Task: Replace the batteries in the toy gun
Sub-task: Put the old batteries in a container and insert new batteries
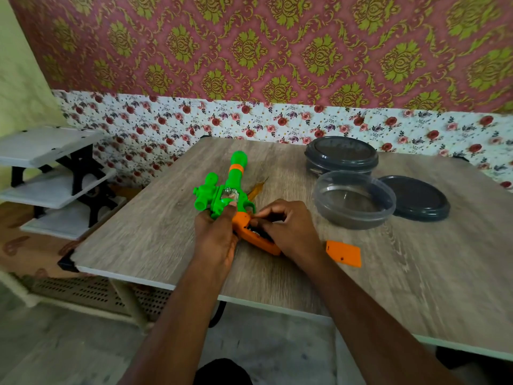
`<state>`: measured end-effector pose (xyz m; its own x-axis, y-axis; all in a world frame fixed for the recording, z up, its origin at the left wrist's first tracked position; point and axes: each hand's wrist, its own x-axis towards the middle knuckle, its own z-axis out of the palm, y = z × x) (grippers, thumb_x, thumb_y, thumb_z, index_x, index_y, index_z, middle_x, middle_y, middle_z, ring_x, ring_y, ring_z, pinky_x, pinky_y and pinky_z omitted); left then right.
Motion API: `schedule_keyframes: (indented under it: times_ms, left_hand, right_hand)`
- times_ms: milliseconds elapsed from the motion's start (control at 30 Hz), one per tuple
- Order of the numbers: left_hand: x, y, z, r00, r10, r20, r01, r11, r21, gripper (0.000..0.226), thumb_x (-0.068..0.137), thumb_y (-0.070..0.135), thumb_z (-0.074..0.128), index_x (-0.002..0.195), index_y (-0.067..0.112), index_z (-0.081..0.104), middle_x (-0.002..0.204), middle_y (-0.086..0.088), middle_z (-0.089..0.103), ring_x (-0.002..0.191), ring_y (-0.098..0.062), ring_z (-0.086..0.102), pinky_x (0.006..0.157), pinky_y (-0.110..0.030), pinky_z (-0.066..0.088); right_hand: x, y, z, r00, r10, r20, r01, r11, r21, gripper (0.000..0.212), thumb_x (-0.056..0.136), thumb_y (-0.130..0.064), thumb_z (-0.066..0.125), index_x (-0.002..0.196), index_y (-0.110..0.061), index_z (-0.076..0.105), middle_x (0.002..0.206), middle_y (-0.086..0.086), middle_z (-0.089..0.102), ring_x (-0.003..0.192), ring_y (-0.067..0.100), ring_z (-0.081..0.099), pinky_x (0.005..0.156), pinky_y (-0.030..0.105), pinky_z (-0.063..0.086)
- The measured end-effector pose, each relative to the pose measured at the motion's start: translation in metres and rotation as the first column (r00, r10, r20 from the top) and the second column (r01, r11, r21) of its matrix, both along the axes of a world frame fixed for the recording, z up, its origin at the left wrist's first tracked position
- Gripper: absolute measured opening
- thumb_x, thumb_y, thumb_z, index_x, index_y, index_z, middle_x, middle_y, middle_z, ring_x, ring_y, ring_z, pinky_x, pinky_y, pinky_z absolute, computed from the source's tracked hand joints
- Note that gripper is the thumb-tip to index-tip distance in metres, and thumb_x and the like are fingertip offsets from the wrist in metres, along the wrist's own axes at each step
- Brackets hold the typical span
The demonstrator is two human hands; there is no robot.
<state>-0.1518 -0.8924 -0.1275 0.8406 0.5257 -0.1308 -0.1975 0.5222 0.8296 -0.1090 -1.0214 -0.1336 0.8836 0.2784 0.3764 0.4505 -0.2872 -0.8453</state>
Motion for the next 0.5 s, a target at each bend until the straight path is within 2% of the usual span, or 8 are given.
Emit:
schedule_keyframes:
  times_ms: [133, 200, 267, 400, 500]
  left_hand:
    - [-0.0012, -0.002, 0.0028, 1.0, 0.014, 0.014, -0.014, 1.0, -0.022, 0.03, 0.1, 0.0, 0.057, 0.129, -0.008, 0.059, 0.114, -0.028, 0.07, 0.089, -0.038, 0.072, 0.091, -0.061, 0.057]
    - [-0.0006, -0.0023, 0.0028, 1.0, 0.022, 0.011, -0.022, 1.0, -0.019, 0.031, 0.1, 0.0, 0.058, 0.13, -0.008, 0.058, 0.12, -0.03, 0.068, 0.095, -0.041, 0.071, 0.092, -0.062, 0.056]
    - [0.0011, -0.0016, 0.0011, 0.999, 0.036, 0.006, -0.036, 0.999, -0.019, 0.034, 0.1, 0.0, 0.058, 0.133, -0.008, 0.057, 0.124, -0.03, 0.067, 0.094, -0.037, 0.072, 0.089, -0.057, 0.059]
    - [0.0026, -0.001, -0.0006, 0.999, 0.032, 0.016, -0.032, 0.999, -0.037, 0.035, 0.1, 0.0, 0.058, 0.133, -0.009, 0.055, 0.127, -0.032, 0.065, 0.105, -0.045, 0.068, 0.094, -0.063, 0.054]
    - [0.0022, -0.0005, -0.001, 1.0, 0.025, 0.014, -0.025, 0.999, -0.037, 0.036, 0.1, 0.0, 0.058, 0.134, -0.008, 0.055, 0.126, -0.03, 0.066, 0.105, -0.045, 0.069, 0.092, -0.063, 0.056]
  right_hand:
    - [0.003, -0.0007, -0.0022, 0.999, -0.017, -0.044, 0.019, 0.999, 0.038, 0.019, 0.076, 0.003, 0.083, 0.063, -0.006, 0.074, 0.084, 0.007, 0.077, 0.076, 0.019, 0.074, 0.07, 0.037, 0.061]
    - [0.004, -0.0029, -0.0014, 0.996, -0.013, -0.084, 0.018, 0.998, 0.062, 0.031, 0.076, 0.005, 0.082, 0.056, -0.015, 0.069, 0.083, 0.01, 0.077, 0.078, 0.024, 0.075, 0.072, 0.039, 0.062]
    - [0.0041, -0.0028, -0.0014, 0.993, -0.019, -0.118, 0.028, 0.997, 0.075, 0.037, 0.076, 0.001, 0.084, 0.053, -0.021, 0.065, 0.08, 0.011, 0.077, 0.078, 0.026, 0.075, 0.074, 0.041, 0.063]
    - [0.0055, 0.0013, -0.0024, 0.986, -0.027, -0.165, 0.043, 0.995, 0.095, 0.037, 0.075, -0.007, 0.088, 0.052, -0.02, 0.061, 0.075, 0.012, 0.076, 0.078, 0.03, 0.075, 0.074, 0.046, 0.062]
    - [0.0054, 0.0017, 0.0023, 0.97, -0.016, -0.244, 0.045, 0.992, 0.115, 0.034, 0.075, 0.003, 0.083, 0.054, -0.018, 0.065, 0.08, 0.019, 0.076, 0.085, 0.037, 0.074, 0.08, 0.052, 0.062]
